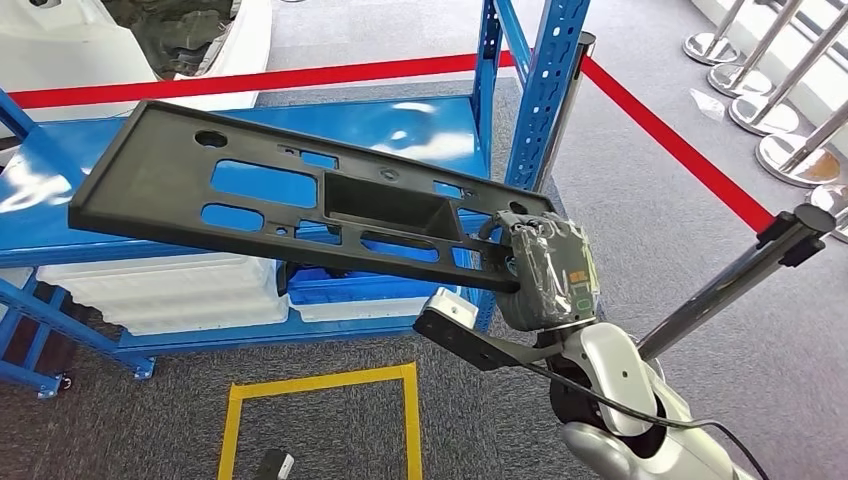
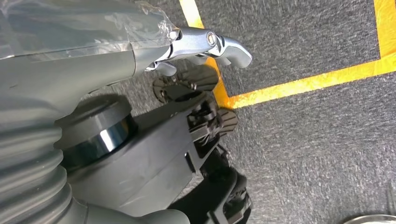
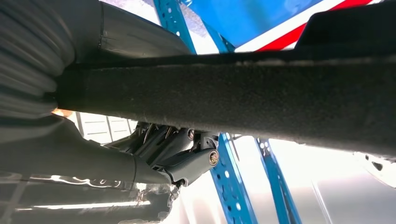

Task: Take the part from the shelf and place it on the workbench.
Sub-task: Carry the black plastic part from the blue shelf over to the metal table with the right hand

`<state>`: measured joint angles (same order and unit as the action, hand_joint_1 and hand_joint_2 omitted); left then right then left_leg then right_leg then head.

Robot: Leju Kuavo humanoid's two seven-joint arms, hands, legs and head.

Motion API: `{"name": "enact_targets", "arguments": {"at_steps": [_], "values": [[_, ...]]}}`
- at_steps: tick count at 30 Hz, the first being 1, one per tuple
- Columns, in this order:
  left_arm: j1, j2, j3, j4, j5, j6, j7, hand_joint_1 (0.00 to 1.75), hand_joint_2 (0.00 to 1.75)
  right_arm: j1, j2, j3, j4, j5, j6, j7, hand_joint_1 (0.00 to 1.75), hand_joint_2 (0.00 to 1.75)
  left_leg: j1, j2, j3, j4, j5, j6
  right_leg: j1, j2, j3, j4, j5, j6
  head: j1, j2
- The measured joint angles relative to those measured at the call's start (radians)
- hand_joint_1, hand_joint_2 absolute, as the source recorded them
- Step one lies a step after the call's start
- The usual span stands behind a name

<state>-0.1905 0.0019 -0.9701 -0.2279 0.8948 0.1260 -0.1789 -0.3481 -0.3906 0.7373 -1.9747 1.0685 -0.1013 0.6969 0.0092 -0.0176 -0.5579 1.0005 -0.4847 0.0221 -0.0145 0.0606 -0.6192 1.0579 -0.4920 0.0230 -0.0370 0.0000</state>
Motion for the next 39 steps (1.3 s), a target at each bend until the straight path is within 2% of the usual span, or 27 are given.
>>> {"name": "enact_targets", "arguments": {"at_steps": [1,3,4,5,6,9,10,11,13,15,16,18,19,20,21,22,24,25,27,29,31,33,34,35,36,37,39], "values": [[-0.001,0.0,0.0,0.0,-0.001,0.0,0.001,0.0,1.75,0.0,-0.001,-0.001,0.0,0.0,0.0,0.0,1.75,1.75,0.001,0.008,0.0,-0.004,0.003,0.003,0.0,-0.018,-0.018,0.04,-0.027,0.001,0.006,0.0],[0.0,0.001,0.0,0.0,-0.003,0.0,0.003,0.0,1.75,0.002,-0.001,-0.002,0.0,0.0,0.0,0.0,1.75,1.75,0.0,0.025,-0.002,-0.004,0.005,0.007,-0.001,-0.044,-0.073,0.163,-0.091,0.007,0.019,0.0],[0.0,0.001,0.0,0.0,-0.003,0.0,0.003,0.0,1.75,0.004,-0.001,-0.002,0.0,0.0,0.0,0.0,1.75,1.75,-0.001,0.034,-0.004,-0.002,0.004,0.007,-0.002,-0.049,-0.096,0.216,-0.11,0.011,0.023,0.0],[0.0,0.001,0.0,0.0,-0.003,0.0,0.003,0.0,1.75,0.007,-0.001,-0.003,0.0,0.001,0.0,0.0,1.75,1.75,-0.001,0.043,-0.006,0.0,0.004,0.007,-0.003,-0.051,-0.106,0.242,-0.112,0.014,0.027,0.0],[0.0,0.001,0.0,0.0,-0.004,0.0,0.004,0.0,1.75,0.009,-0.001,-0.003,0.0,0.001,0.0,0.0,1.75,1.75,-0.001,0.051,-0.007,0.003,0.002,0.006,-0.004,-0.055,-0.097,0.229,-0.096,0.016,0.031,0.0],[-0.002,0.0,0.0,-0.001,-0.004,-0.002,0.004,0.0,1.75,0.011,-0.001,-0.005,0.0,0.002,0.0,0.0,1.75,1.75,-0.001,0.069,-0.009,0.019,-0.008,-0.006,-0.005,-0.086,-0.001,0.043,-0.011,0.016,0.042,0.0],[-0.003,0.0,0.0,-0.001,-0.005,-0.003,0.005,0.0,1.75,0.011,-0.001,-0.007,0.0,0.001,-0.001,0.0,1.75,1.75,-0.003,0.073,-0.01,0.024,-0.012,-0.011,-0.004,-0.093,0.02,0.0,0.002,0.011,0.044,0.0],[-0.003,0.0,0.0,-0.001,-0.005,-0.003,0.005,0.0,1.75,0.012,-0.001,-0.008,0.0,0.001,-0.001,0.0,1.75,1.75,-0.006,0.077,-0.011,0.028,-0.014,-0.017,-0.002,-0.096,0.026,-0.018,0.003,0.005,0.043,0.0],[-0.005,0.0,0.0,-0.001,-0.005,-0.003,0.006,0.0,1.75,0.013,-0.002,-0.009,-0.001,0.0,-0.002,0.0,1.75,1.75,-0.006,0.085,-0.01,0.029,-0.014,-0.026,0.0,-0.082,0.023,-0.019,0.005,-0.009,0.038,0.0],[-0.007,0.0,0.0,-0.001,-0.005,-0.003,0.006,0.0,1.75,0.013,-0.002,-0.011,-0.001,0.0,-0.002,0.0,1.75,1.75,-0.002,0.071,-0.014,0.048,-0.032,-0.038,-0.002,-0.072,0.021,-0.023,0.011,-0.021,0.034,0.0],[-0.008,0.0,0.0,-0.001,-0.005,-0.003,0.006,0.0,1.75,0.012,-0.002,-0.011,-0.001,-0.001,-0.002,0.0,1.75,1.75,0.0,0.057,-0.027,0.083,-0.057,-0.044,-0.004,-0.068,0.02,-0.025,0.014,-0.026,0.031,0.0],[-0.007,0.0,0.0,-0.001,-0.005,-0.004,0.006,0.0,1.75,0.012,-0.002,-0.012,-0.001,-0.004,-0.003,0.0,1.75,1.75,0.002,0.034,-0.079,0.206,-0.125,-0.05,-0.004,-0.057,0.018,-0.025,0.016,-0.031,0.018,0.0],[-0.005,0.0,0.0,-0.001,-0.005,-0.005,0.007,0.0,1.75,0.013,-0.001,-0.012,0.0,-0.006,-0.003,0.0,1.75,1.75,0.002,0.03,-0.107,0.268,-0.149,-0.051,-0.002,-0.05,0.016,-0.025,0.017,-0.032,0.013,0.0],[-0.004,0.0,0.0,-0.001,-0.005,-0.007,0.008,0.0,1.75,0.013,-0.001,-0.012,0.0,-0.01,-0.004,0.0,1.75,1.75,0.002,0.029,-0.124,0.305,-0.156,-0.05,-0.001,-0.042,0.015,-0.024,0.017,-0.033,0.009,0.0],[-0.003,0.0,0.0,-0.001,-0.006,-0.009,0.01,0.0,1.75,0.013,-0.001,-0.012,0.0,-0.013,-0.007,0.0,1.75,1.75,0.001,0.028,-0.124,0.303,-0.143,-0.048,0.0,-0.034,0.015,-0.024,0.018,-0.033,0.006,0.0],[-0.002,0.0,0.0,-0.001,-0.006,-0.011,0.013,0.0,1.75,0.013,-0.001,-0.012,0.0,-0.015,-0.011,0.0,1.75,1.75,0.001,0.024,-0.103,0.259,-0.111,-0.043,0.001,-0.025,0.016,-0.023,0.018,-0.033,0.003,0.0],[-0.001,0.002,0.0,-0.001,-0.01,-0.013,0.018,0.0,1.75,0.014,0.0,-0.012,0.0,-0.018,-0.022,0.0,1.75,1.75,0.0,-0.007,-0.039,0.118,-0.043,-0.029,0.001,-0.008,0.016,-0.022,0.019,-0.031,-0.002,0.0],[-0.001,0.003,0.0,-0.001,-0.012,-0.014,0.021,0.0,1.75,0.014,0.0,-0.012,0.0,-0.018,-0.027,0.0,1.75,1.75,-0.002,-0.024,-0.017,0.063,-0.023,-0.024,-0.001,0.0,0.014,-0.022,0.021,-0.028,-0.002,0.0],[0.001,0.006,0.0,-0.001,-0.014,-0.014,0.024,0.0,1.75,0.017,0.002,-0.012,0.0,-0.018,-0.032,0.0,1.75,1.75,-0.006,-0.043,-0.006,0.027,-0.017,-0.02,-0.007,0.013,0.007,-0.024,0.026,-0.017,-0.003,0.0],[0.0,0.006,0.0,-0.001,-0.014,-0.014,0.025,0.0,1.75,0.02,0.004,-0.012,0.0,-0.018,-0.033,0.0,1.75,1.75,-0.006,-0.027,-0.004,0.015,-0.01,-0.014,-0.01,0.023,0.004,-0.027,0.03,-0.006,-0.005,0.0],[-0.002,0.006,0.0,-0.001,-0.014,-0.015,0.025,0.0,1.75,0.021,0.004,-0.013,0.0,-0.018,-0.033,0.0,1.75,1.75,0.0,-0.008,0.002,-0.002,0.0,-0.005,-0.006,0.0,-0.011,0.007,0.004,0.003,0.004,0.0],[0.0,0.006,0.0,-0.001,-0.014,-0.016,0.025,0.0,1.75,0.021,0.005,-0.013,0.0,-0.018,-0.033,0.0,1.75,1.75,0.002,0.012,0.002,-0.008,0.005,0.001,-0.003,-0.037,-0.061,0.117,-0.059,0.007,0.018,0.0],[0.001,0.006,0.0,-0.001,-0.014,-0.016,0.025,0.0,1.75,0.022,0.006,-0.013,0.0,-0.018,-0.033,0.0,1.75,1.75,0.001,0.022,0.0,-0.006,0.005,0.002,-0.005,-0.046,-0.092,0.183,-0.087,0.009,0.024,0.0],[0.002,0.006,0.0,-0.001,-0.014,-0.017,0.026,0.0,1.75,0.023,0.006,-0.013,0.0,-0.018,-0.033,0.0,1.75,1.75,0.001,0.032,-0.002,-0.004,0.004,0.002,-0.006,-0.05,-0.113,0.229,-0.1,0.011,0.028,0.0],[0.003,0.006,0.0,-0.001,-0.014,-0.017,0.026,0.0,1.75,0.025,0.006,-0.013,0.0,-0.018,-0.033,0.001,1.75,1.75,0.002,0.041,-0.004,-0.002,0.003,0.002,-0.007,-0.053,-0.117,0.24,-0.094,0.012,0.033,0.0],[0.003,0.006,0.0,-0.001,-0.014,-0.017,0.026,0.0,1.75,0.025,0.006,-0.013,0.0,-0.018,-0.033,0.001,1.75,1.75,0.003,0.049,-0.005,0.001,0.001,0.0,-0.009,-0.057,-0.1,0.211,-0.071,0.014,0.037,0.0],[0.002,0.006,0.0,-0.001,-0.014,-0.017,0.026,0.0,1.75,0.025,0.006,-0.014,0.001,-0.018,-0.033,0.001,1.75,1.75,0.003,0.062,-0.006,0.012,-0.006,-0.008,-0.009,-0.082,-0.029,0.08,-0.014,0.014,0.045,0.0]]}}
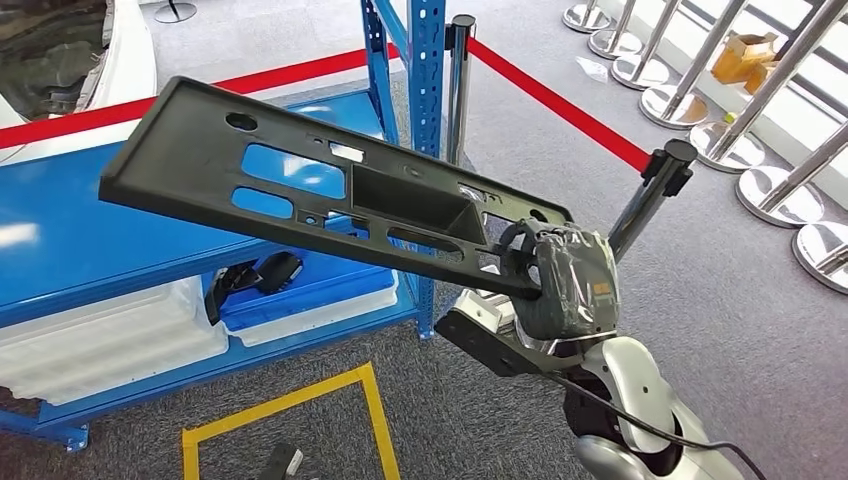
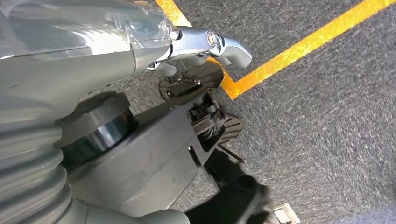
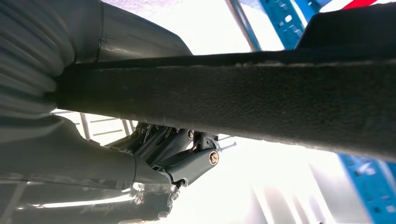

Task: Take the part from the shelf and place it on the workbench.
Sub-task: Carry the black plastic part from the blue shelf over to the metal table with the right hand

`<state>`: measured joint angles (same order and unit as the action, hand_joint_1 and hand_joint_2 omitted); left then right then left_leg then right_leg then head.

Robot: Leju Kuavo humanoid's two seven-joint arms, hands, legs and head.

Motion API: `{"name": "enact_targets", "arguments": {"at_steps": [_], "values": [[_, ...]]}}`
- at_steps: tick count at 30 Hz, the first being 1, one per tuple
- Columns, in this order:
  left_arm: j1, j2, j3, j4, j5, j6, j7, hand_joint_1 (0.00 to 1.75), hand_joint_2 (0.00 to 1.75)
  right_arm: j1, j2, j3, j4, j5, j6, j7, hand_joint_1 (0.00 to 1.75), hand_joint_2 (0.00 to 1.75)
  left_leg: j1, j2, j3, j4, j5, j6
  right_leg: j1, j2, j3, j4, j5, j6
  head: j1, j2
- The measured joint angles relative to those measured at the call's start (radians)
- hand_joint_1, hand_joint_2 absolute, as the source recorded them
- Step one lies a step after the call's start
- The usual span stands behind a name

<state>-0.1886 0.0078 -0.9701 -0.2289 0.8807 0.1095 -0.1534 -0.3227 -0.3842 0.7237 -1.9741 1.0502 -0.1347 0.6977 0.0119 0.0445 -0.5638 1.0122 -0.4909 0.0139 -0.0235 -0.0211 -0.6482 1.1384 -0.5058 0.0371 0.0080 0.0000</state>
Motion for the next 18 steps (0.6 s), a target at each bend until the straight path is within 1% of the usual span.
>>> {"name": "enact_targets", "arguments": {"at_steps": [1,2,3,5,6,7,8,9,10,11,12,13,14,15,16,17,18], "values": [[-0.001,0.0,0.0,0.0,0.0,0.0,0.0,0.0,1.75,0.0,0.0,0.0,0.0,0.0,0.0,0.0,1.75,1.75,-0.002,0.005,-0.001,0.007,-0.005,-0.006,0.001,-0.01,0.027,-0.055,0.017,-0.004,0.003,0.0],[-0.001,0.0,0.0,0.0,0.0,0.0,0.0,0.0,1.75,0.0,0.001,0.0,0.0,0.0,0.0,0.0,1.75,1.75,-0.005,0.008,-0.002,0.012,-0.008,-0.011,0.003,-0.017,0.042,-0.087,0.024,-0.009,0.003,0.0],[-0.002,0.0,0.0,0.0,0.0,0.002,0.0,0.0,1.75,0.001,0.001,0.0,0.0,0.0,-0.001,0.0,1.75,1.75,-0.008,0.012,-0.002,0.014,-0.01,-0.016,0.005,-0.017,0.044,-0.096,0.022,-0.016,0.001,0.0],[-0.001,0.0,0.0,0.0,0.001,0.006,0.0,0.0,1.75,0.002,0.0,0.0,0.0,0.0,-0.001,0.001,1.75,1.75,-0.006,0.019,0.0,0.015,-0.013,-0.024,0.006,-0.002,0.041,-0.098,0.026,-0.028,-0.006,0.0],[-0.001,0.0,0.0,0.0,0.001,0.008,-0.001,0.0,1.75,0.002,0.001,0.0,0.0,0.001,-0.001,0.0,1.75,1.75,-0.004,0.014,-0.001,0.023,-0.021,-0.03,0.005,0.003,0.04,-0.099,0.028,-0.033,-0.008,0.0],[-0.001,0.0,0.0,0.0,0.001,0.01,-0.003,0.0,1.75,0.001,0.002,0.0,0.0,0.001,-0.003,0.0,1.75,1.75,-0.002,0.004,-0.009,0.048,-0.04,-0.035,0.004,0.008,0.04,-0.101,0.031,-0.038,-0.011,0.0],[-0.001,0.0,0.0,0.0,0.001,0.012,-0.004,0.0,1.75,0.001,0.003,0.0,0.0,0.002,-0.005,-0.001,1.75,1.75,0.0,-0.009,-0.027,0.094,-0.07,-0.039,0.002,0.013,0.04,-0.102,0.033,-0.042,-0.016,0.0],[0.001,0.0,0.0,0.0,0.001,0.014,-0.005,0.0,1.75,0.001,0.004,0.0,0.0,0.003,-0.007,-0.002,1.75,1.75,0.0,-0.021,-0.053,0.156,-0.106,-0.042,0.003,0.018,0.039,-0.102,0.033,-0.044,-0.023,0.0],[0.002,0.0,0.0,0.0,0.001,0.017,-0.006,0.0,1.75,0.001,0.005,0.0,0.0,0.004,-0.009,-0.005,1.75,1.75,0.0,-0.029,-0.083,0.225,-0.137,-0.043,0.004,0.025,0.038,-0.102,0.034,-0.045,-0.029,0.0],[0.004,0.0,0.0,0.0,0.001,0.02,-0.007,0.0,1.75,0.001,0.007,0.0,0.0,0.005,-0.011,-0.007,1.75,1.75,-0.001,-0.032,-0.108,0.278,-0.155,-0.042,0.006,0.032,0.038,-0.101,0.034,-0.046,-0.034,0.0],[0.004,0.0,0.0,0.0,0.001,0.023,-0.008,0.0,1.75,0.001,0.007,0.0,0.0,0.006,-0.012,-0.009,1.75,1.75,-0.001,-0.034,-0.119,0.3,-0.153,-0.04,0.008,0.04,0.037,-0.101,0.035,-0.046,-0.038,0.0],[0.004,0.0,0.0,0.0,0.0,0.026,-0.011,0.0,1.75,0.001,0.008,0.0,0.0,0.006,-0.012,-0.01,1.75,1.75,-0.003,-0.036,-0.112,0.281,-0.132,-0.035,0.01,0.049,0.038,-0.101,0.035,-0.047,-0.042,0.0],[0.003,0.0,0.0,0.0,-0.001,0.029,-0.013,0.0,1.75,-0.001,0.008,0.0,0.0,0.006,-0.012,-0.01,1.75,1.75,-0.004,-0.042,-0.088,0.228,-0.096,-0.028,0.011,0.058,0.039,-0.101,0.035,-0.047,-0.045,0.0],[0.001,0.002,0.0,0.0,-0.002,0.031,-0.016,0.0,1.75,-0.004,0.008,0.0,0.0,0.006,-0.012,-0.01,1.75,1.75,-0.006,-0.058,-0.057,0.155,-0.059,-0.019,0.011,0.066,0.04,-0.101,0.035,-0.046,-0.048,0.0],[-0.001,0.003,0.0,0.0,-0.004,0.033,-0.017,0.0,1.75,-0.009,0.008,0.0,0.0,0.006,-0.013,-0.01,1.75,1.75,-0.007,-0.078,-0.029,0.09,-0.031,-0.012,0.012,0.074,0.04,-0.1,0.036,-0.045,-0.048,0.0],[-0.003,0.005,0.0,0.0,-0.006,0.033,-0.017,0.0,1.75,-0.012,0.009,0.0,0.0,0.006,-0.013,-0.01,1.75,1.75,-0.009,-0.093,-0.011,0.044,-0.015,-0.007,0.011,0.081,0.038,-0.1,0.037,-0.042,-0.049,0.0],[-0.005,0.006,0.0,0.0,-0.008,0.032,-0.017,0.0,1.75,-0.015,0.009,0.0,0.0,0.006,-0.015,-0.009,1.75,1.75,-0.011,-0.104,-0.004,0.022,-0.011,-0.003,0.008,0.087,0.035,-0.1,0.039,-0.039,-0.048,0.0]]}}
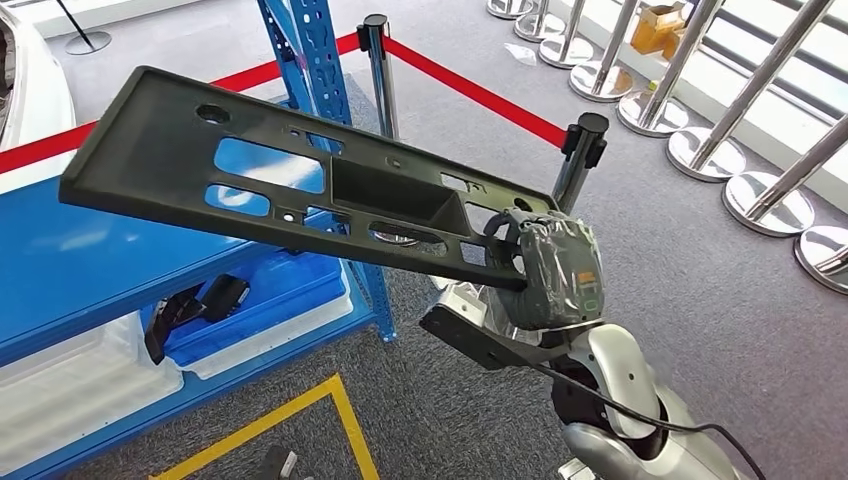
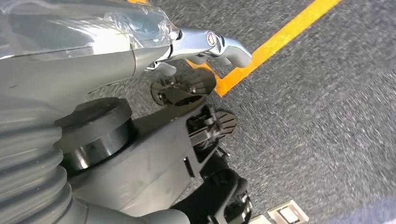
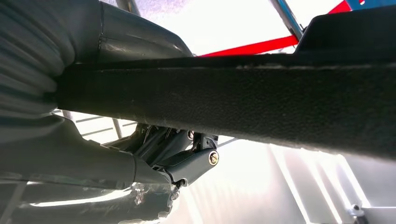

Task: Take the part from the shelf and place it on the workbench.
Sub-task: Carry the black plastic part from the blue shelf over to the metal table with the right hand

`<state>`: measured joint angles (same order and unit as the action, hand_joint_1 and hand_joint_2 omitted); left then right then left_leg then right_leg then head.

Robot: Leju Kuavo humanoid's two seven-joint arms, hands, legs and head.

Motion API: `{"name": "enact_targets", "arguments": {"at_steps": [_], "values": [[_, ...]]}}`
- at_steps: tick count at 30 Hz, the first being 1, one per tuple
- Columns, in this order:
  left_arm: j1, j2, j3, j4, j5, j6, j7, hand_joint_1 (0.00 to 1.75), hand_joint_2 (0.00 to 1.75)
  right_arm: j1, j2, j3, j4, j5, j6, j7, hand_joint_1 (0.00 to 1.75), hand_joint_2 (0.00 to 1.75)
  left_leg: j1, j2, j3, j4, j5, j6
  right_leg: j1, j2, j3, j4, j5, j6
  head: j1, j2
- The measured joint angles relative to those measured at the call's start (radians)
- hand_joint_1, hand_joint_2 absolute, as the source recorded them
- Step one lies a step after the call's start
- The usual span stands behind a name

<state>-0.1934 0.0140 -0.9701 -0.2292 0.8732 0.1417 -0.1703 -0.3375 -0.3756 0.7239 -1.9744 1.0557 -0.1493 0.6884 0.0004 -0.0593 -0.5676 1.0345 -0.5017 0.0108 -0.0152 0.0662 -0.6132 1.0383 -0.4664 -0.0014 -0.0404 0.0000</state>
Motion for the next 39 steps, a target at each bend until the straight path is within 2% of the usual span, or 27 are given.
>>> {"name": "enact_targets", "arguments": {"at_steps": [2,4,6,8,9,10,11,13,14,15,17,19,21,23,24,25,26,27,29,30,31,33,34,35,36,38,39], "values": [[-0.003,0.0,0.0,0.0,-0.004,-0.004,0.001,0.0,1.75,-0.001,0.0,0.0,0.0,-0.004,-0.003,0.001,1.75,1.75,-0.001,0.01,0.004,-0.011,0.003,0.004,-0.003,0.012,-0.004,-0.004,0.005,0.011,0.0,0.0],[-0.006,0.001,0.0,-0.001,-0.007,-0.006,0.003,0.0,1.75,-0.001,0.0,0.0,0.0,-0.008,-0.01,0.001,1.75,1.75,0.004,0.027,0.01,-0.028,0.012,0.011,-0.001,-0.006,-0.012,0.013,-0.01,0.019,0.004,0.0],[-0.008,0.002,0.0,-0.001,-0.013,-0.006,0.007,0.0,1.75,0.0,0.0,0.0,0.0,-0.01,-0.022,0.001,1.75,1.75,0.007,0.046,0.012,-0.037,0.018,0.017,0.0,-0.043,-0.052,0.102,-0.065,0.025,0.016,0.0],[-0.006,0.003,0.0,-0.001,-0.02,-0.005,0.014,0.0,1.75,0.006,0.001,0.0,0.0,-0.004,-0.035,0.003,1.75,1.75,0.007,0.066,0.009,-0.034,0.017,0.02,-0.002,-0.055,-0.109,0.225,-0.119,0.031,0.028,0.0],[-0.006,0.004,0.0,-0.001,-0.023,-0.004,0.017,0.0,1.75,0.012,0.001,0.0,0.0,0.0,-0.039,0.005,1.75,1.75,0.007,0.075,0.008,-0.032,0.016,0.019,-0.003,-0.057,-0.122,0.256,-0.124,0.034,0.032,0.0],[-0.006,0.005,0.0,-0.001,-0.025,-0.004,0.02,0.0,1.75,0.017,0.001,-0.001,0.0,0.003,-0.041,0.006,1.75,1.75,0.008,0.084,0.007,-0.03,0.014,0.018,-0.005,-0.059,-0.117,0.249,-0.11,0.036,0.037,0.0],[-0.008,0.006,0.0,-0.001,-0.026,-0.004,0.022,0.0,1.75,0.021,0.0,-0.001,0.0,0.006,-0.041,0.007,1.75,1.75,0.009,0.091,0.007,-0.026,0.011,0.016,-0.007,-0.064,-0.092,0.202,-0.08,0.038,0.041,0.0],[-0.013,0.008,0.0,-0.002,-0.032,-0.001,0.024,0.0,1.75,0.026,0.0,-0.002,0.0,0.007,-0.043,0.007,1.75,1.75,0.008,0.104,0.006,-0.015,0.002,0.006,-0.006,-0.088,-0.024,0.07,-0.028,0.037,0.048,0.0],[-0.016,0.01,0.0,-0.003,-0.036,0.002,0.025,0.0,1.75,0.029,0.0,-0.002,-0.001,0.008,-0.046,0.006,1.75,1.75,0.006,0.108,0.005,-0.01,-0.002,0.001,-0.004,-0.095,-0.003,0.025,-0.015,0.032,0.049,0.0],[-0.019,0.013,0.0,-0.003,-0.04,0.007,0.025,0.0,1.75,0.033,0.0,-0.003,-0.001,0.009,-0.05,0.005,1.75,1.75,0.004,0.111,0.005,-0.006,-0.004,-0.005,-0.002,-0.099,0.006,0.005,-0.013,0.027,0.048,0.0],[-0.024,0.017,0.0,-0.005,-0.046,0.019,0.025,0.0,1.75,0.046,0.001,-0.005,-0.001,0.012,-0.058,0.002,1.75,1.75,0.004,0.117,0.007,-0.006,-0.005,-0.014,0.001,-0.087,0.005,0.004,-0.012,0.013,0.044,0.0],[-0.029,0.024,0.0,-0.007,-0.047,0.03,0.025,0.0,1.75,0.059,0.003,-0.007,-0.001,0.013,-0.066,-0.004,1.75,1.75,0.009,0.107,0.006,0.012,-0.024,-0.026,-0.001,-0.078,0.005,0.001,-0.009,0.002,0.041,0.0],[-0.028,0.033,0.0,-0.008,-0.045,0.039,0.025,0.0,1.75,0.068,0.008,-0.01,0.0,0.01,-0.077,-0.015,1.75,1.75,0.012,0.083,-0.026,0.096,-0.079,-0.035,-0.004,-0.069,0.005,-0.002,-0.005,-0.006,0.032,0.0],[-0.021,0.043,0.0,-0.008,-0.042,0.045,0.026,0.0,1.75,0.073,0.013,-0.012,0.002,0.0,-0.09,-0.03,1.75,1.75,0.011,0.072,-0.084,0.226,-0.139,-0.038,-0.002,-0.055,0.003,-0.002,-0.005,-0.01,0.02,0.0],[-0.016,0.047,0.0,-0.008,-0.04,0.046,0.027,0.0,1.75,0.076,0.015,-0.012,0.005,-0.007,-0.098,-0.038,1.75,1.75,0.011,0.07,-0.104,0.267,-0.148,-0.038,0.0,-0.047,0.003,-0.001,-0.004,-0.01,0.016,0.0],[-0.011,0.051,0.0,-0.008,-0.039,0.047,0.029,0.0,1.75,0.077,0.017,-0.013,0.008,-0.013,-0.104,-0.045,1.75,1.75,0.01,0.068,-0.108,0.273,-0.137,-0.035,0.001,-0.038,0.003,-0.001,-0.004,-0.011,0.012,0.0],[-0.007,0.055,0.0,-0.008,-0.038,0.047,0.029,0.0,1.75,0.078,0.02,-0.013,0.012,-0.02,-0.11,-0.051,1.75,1.75,0.009,0.065,-0.093,0.237,-0.108,-0.03,0.002,-0.029,0.004,-0.001,-0.004,-0.011,0.008,0.0],[-0.005,0.058,0.0,-0.008,-0.038,0.048,0.03,0.0,1.75,0.078,0.022,-0.014,0.016,-0.027,-0.116,-0.055,1.75,1.75,0.008,0.056,-0.064,0.171,-0.067,-0.024,0.003,-0.021,0.005,-0.001,-0.004,-0.01,0.004,0.0],[-0.004,0.065,0.0,-0.009,-0.037,0.049,0.03,0.0,1.75,0.078,0.027,-0.015,0.023,-0.039,-0.125,-0.06,1.75,1.75,0.006,0.023,-0.009,0.042,-0.013,-0.011,0.003,-0.006,0.005,0.0,-0.003,-0.008,0.001,0.0],[-0.003,0.067,0.0,-0.009,-0.037,0.05,0.029,0.0,1.75,0.077,0.029,-0.016,0.027,-0.044,-0.127,-0.062,1.75,1.75,0.004,0.011,0.004,0.007,-0.003,-0.008,0.002,0.0,0.002,0.0,-0.001,-0.004,0.001,0.0],[-0.003,0.068,0.0,-0.009,-0.037,0.05,0.029,0.0,1.75,0.077,0.031,-0.016,0.031,-0.047,-0.129,-0.064,1.75,1.75,0.001,0.006,0.007,-0.005,-0.004,-0.005,0.0,0.006,-0.001,-0.001,0.001,0.001,0.002,0.0],[-0.004,0.069,0.0,-0.011,-0.036,0.05,0.029,0.0,1.75,0.077,0.034,-0.017,0.038,-0.05,-0.13,-0.067,1.75,1.75,0.001,0.019,0.008,-0.016,0.002,0.0,-0.004,0.013,-0.004,-0.004,0.004,0.011,0.002,0.0],[-0.004,0.069,0.001,-0.012,-0.036,0.05,0.029,0.0,1.75,0.077,0.034,-0.017,0.041,-0.05,-0.13,-0.068,1.75,1.75,0.004,0.027,0.011,-0.024,0.007,0.004,-0.002,0.006,-0.007,0.004,-0.003,0.015,0.004,0.0],[-0.005,0.069,0.001,-0.013,-0.036,0.05,0.028,0.0,1.75,0.076,0.034,-0.017,0.044,-0.05,-0.13,-0.069,1.75,1.75,0.007,0.036,0.013,-0.031,0.011,0.009,-0.001,-0.008,-0.018,0.028,-0.02,0.019,0.009,0.0],[-0.004,0.07,0.001,-0.014,-0.036,0.049,0.028,0.0,1.75,0.074,0.034,-0.018,0.047,-0.05,-0.13,-0.07,1.75,1.75,0.01,0.046,0.015,-0.037,0.015,0.013,0.0,-0.027,-0.038,0.074,-0.049,0.022,0.016,0.0],[0.0,0.07,0.001,-0.014,-0.035,0.045,0.029,0.0,1.75,0.072,0.036,-0.019,0.052,-0.05,-0.129,-0.07,1.75,1.75,0.008,0.065,0.013,-0.037,0.015,0.016,-0.001,-0.051,-0.098,0.204,-0.112,0.028,0.029,0.0],[0.003,0.07,0.001,-0.014,-0.034,0.042,0.031,0.0,1.75,0.072,0.036,-0.019,0.055,-0.051,-0.129,-0.07,1.75,1.75,0.008,0.075,0.012,-0.035,0.014,0.016,-0.002,-0.056,-0.121,0.254,-0.128,0.031,0.033,0.0]]}}
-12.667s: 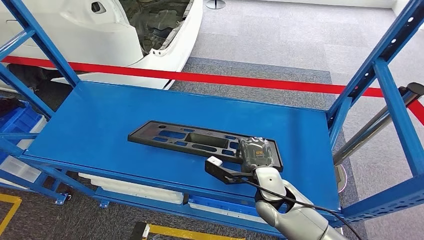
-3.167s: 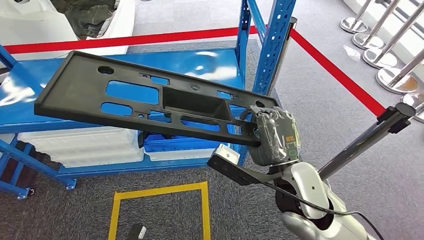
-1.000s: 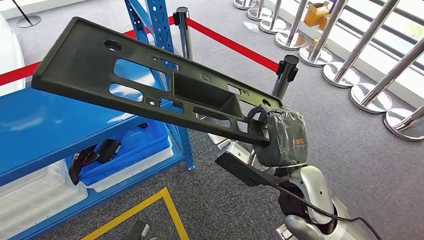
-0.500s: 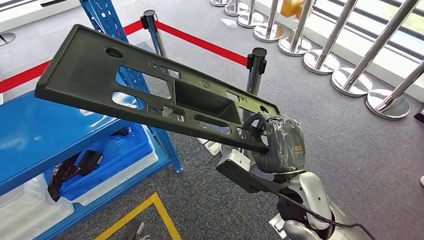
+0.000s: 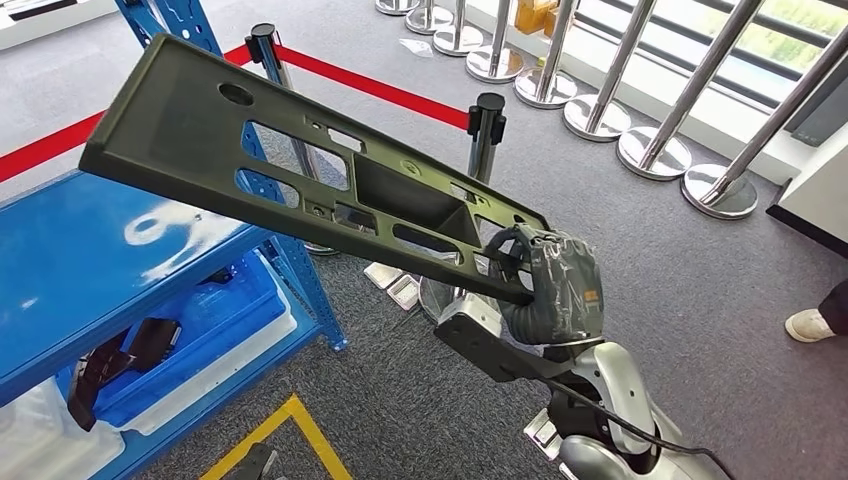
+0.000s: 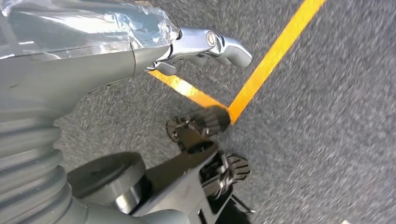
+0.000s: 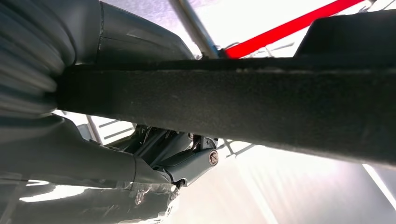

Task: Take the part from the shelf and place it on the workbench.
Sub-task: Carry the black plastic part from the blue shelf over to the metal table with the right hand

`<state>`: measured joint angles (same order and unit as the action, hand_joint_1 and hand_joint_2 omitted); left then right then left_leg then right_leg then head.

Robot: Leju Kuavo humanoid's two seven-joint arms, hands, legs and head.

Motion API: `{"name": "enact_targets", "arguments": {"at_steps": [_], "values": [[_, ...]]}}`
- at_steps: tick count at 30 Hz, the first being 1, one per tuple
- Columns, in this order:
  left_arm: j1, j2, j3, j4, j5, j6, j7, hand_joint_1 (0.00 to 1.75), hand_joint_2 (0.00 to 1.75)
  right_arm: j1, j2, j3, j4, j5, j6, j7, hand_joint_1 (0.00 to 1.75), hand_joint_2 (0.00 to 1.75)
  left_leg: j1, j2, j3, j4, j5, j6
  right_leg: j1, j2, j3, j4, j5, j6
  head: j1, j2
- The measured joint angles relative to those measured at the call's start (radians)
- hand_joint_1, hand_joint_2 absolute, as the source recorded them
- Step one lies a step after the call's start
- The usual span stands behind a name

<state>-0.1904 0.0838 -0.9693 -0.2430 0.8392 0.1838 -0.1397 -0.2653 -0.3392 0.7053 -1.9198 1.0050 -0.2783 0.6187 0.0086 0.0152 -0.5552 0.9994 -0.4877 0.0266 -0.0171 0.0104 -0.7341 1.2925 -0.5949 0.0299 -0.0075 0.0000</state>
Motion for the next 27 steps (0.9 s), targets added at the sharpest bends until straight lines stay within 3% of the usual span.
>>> {"name": "enact_targets", "arguments": {"at_steps": [1,2,5,7,10,12,14,15,16,17,19,21,22,24,26,27], "values": [[0.002,0.0,0.0,0.0,0.001,-0.002,0.001,0.0,1.75,0.0,0.0,0.0,0.003,0.0,0.0,0.0,1.75,1.75,0.001,0.009,-0.001,0.002,-0.001,-0.001,-0.001,-0.003,-0.006,0.016,0.003,0.002,0.004,0.0],[0.004,0.0,0.0,0.0,0.001,-0.004,0.002,0.0,1.75,0.0,0.0,0.0,0.005,0.0,0.0,0.0,1.75,1.75,0.002,0.016,-0.001,0.004,-0.003,-0.002,-0.002,-0.006,0.01,-0.011,0.025,0.004,0.007,0.0],[0.005,-0.001,0.0,-0.001,0.001,-0.004,0.003,0.0,1.75,-0.001,0.001,0.0,0.009,-0.001,0.0,0.0,1.75,1.75,0.001,0.033,-0.002,0.018,-0.014,-0.015,-0.001,-0.041,0.109,-0.204,0.106,-0.001,0.021,0.0],[0.006,-0.001,0.0,-0.001,0.002,-0.004,0.003,0.0,1.75,-0.002,0.002,0.0,0.011,-0.001,0.0,0.0,1.75,1.75,-0.004,0.04,-0.002,0.024,-0.019,-0.026,0.004,-0.049,0.129,-0.252,0.113,-0.013,0.021,0.0],[0.005,-0.001,0.0,-0.001,0.0,-0.005,0.004,0.0,1.75,-0.002,0.005,0.0,0.013,-0.007,-0.003,0.002,1.75,1.75,-0.001,0.039,0.001,0.029,-0.029,-0.042,0.004,-0.029,0.127,-0.257,0.119,-0.031,0.014,0.0],[0.004,-0.001,0.0,-0.003,-0.002,-0.005,0.002,0.0,1.75,-0.002,0.006,0.0,0.014,-0.022,-0.009,0.006,1.75,1.75,0.003,0.016,-0.021,0.091,-0.074,-0.051,0.001,-0.019,0.128,-0.261,0.124,-0.04,0.005,0.0],[0.004,-0.002,0.0,-0.005,-0.002,-0.002,-0.002,0.0,1.75,-0.002,0.007,0.0,0.018,-0.037,-0.015,0.006,1.75,1.75,0.003,-0.001,-0.078,0.22,-0.139,-0.054,0.003,-0.007,0.126,-0.261,0.125,-0.044,-0.009,0.0],[0.004,-0.002,0.0,-0.005,-0.003,0.0,-0.004,0.0,1.75,-0.002,0.007,0.0,0.02,-0.041,-0.017,0.005,1.75,1.75,0.003,-0.003,-0.105,0.278,-0.158,-0.054,0.004,0.001,0.126,-0.261,0.126,-0.044,-0.013,0.0],[0.003,-0.002,0.0,-0.005,-0.002,0.002,-0.005,0.0,1.75,-0.002,0.007,0.0,0.022,-0.043,-0.019,0.002,1.75,1.75,0.002,-0.005,-0.119,0.305,-0.158,-0.052,0.006,0.01,0.126,-0.26,0.126,-0.045,-0.016,0.0],[0.002,-0.002,0.0,-0.005,-0.002,0.004,-0.006,0.0,1.75,-0.002,0.007,0.0,0.023,-0.044,-0.019,0.0,1.75,1.75,0.001,-0.007,-0.115,0.294,-0.138,-0.048,0.007,0.019,0.127,-0.26,0.126,-0.045,-0.02,0.0],[-0.002,-0.001,0.001,-0.005,-0.002,0.006,-0.006,0.0,1.75,-0.003,0.008,0.0,0.025,-0.046,-0.019,-0.002,1.75,1.75,-0.002,-0.024,-0.063,0.171,-0.064,-0.036,0.008,0.038,0.13,-0.259,0.126,-0.045,-0.026,0.0],[-0.005,0.001,0.002,-0.006,-0.002,0.006,-0.006,0.0,1.75,-0.006,0.011,-0.001,0.025,-0.048,-0.019,-0.002,1.75,1.75,-0.004,-0.055,-0.016,0.056,-0.018,-0.028,0.008,0.053,0.128,-0.258,0.128,-0.041,-0.028,0.0],[-0.006,0.002,0.002,-0.006,-0.002,0.007,-0.005,0.0,1.75,-0.007,0.012,-0.001,0.026,-0.047,-0.019,-0.002,1.75,1.75,-0.007,-0.066,-0.007,0.031,-0.014,-0.026,0.005,0.06,0.124,-0.258,0.13,-0.038,-0.028,0.0],[-0.007,0.003,0.002,-0.006,-0.002,0.008,-0.005,0.0,1.75,-0.008,0.013,-0.002,0.027,-0.046,-0.018,-0.002,1.75,1.75,-0.008,-0.06,-0.004,0.019,-0.013,-0.023,0.002,0.074,0.12,-0.262,0.135,-0.027,-0.03,0.0],[-0.007,0.003,0.002,-0.006,-0.001,0.007,-0.005,0.0,1.75,-0.009,0.013,-0.003,0.028,-0.044,-0.017,-0.001,1.75,1.75,-0.004,-0.043,0.002,0.004,-0.005,-0.013,0.004,0.055,0.112,-0.244,0.121,-0.018,-0.025,0.0],[-0.006,0.003,0.003,-0.007,-0.001,0.006,-0.005,0.0,1.75,-0.011,0.013,-0.003,0.028,-0.043,-0.017,-0.001,1.75,1.75,-0.001,-0.033,0.005,-0.003,0.0,-0.008,0.006,0.037,0.097,-0.21,0.098,-0.015,-0.019,0.0]]}}
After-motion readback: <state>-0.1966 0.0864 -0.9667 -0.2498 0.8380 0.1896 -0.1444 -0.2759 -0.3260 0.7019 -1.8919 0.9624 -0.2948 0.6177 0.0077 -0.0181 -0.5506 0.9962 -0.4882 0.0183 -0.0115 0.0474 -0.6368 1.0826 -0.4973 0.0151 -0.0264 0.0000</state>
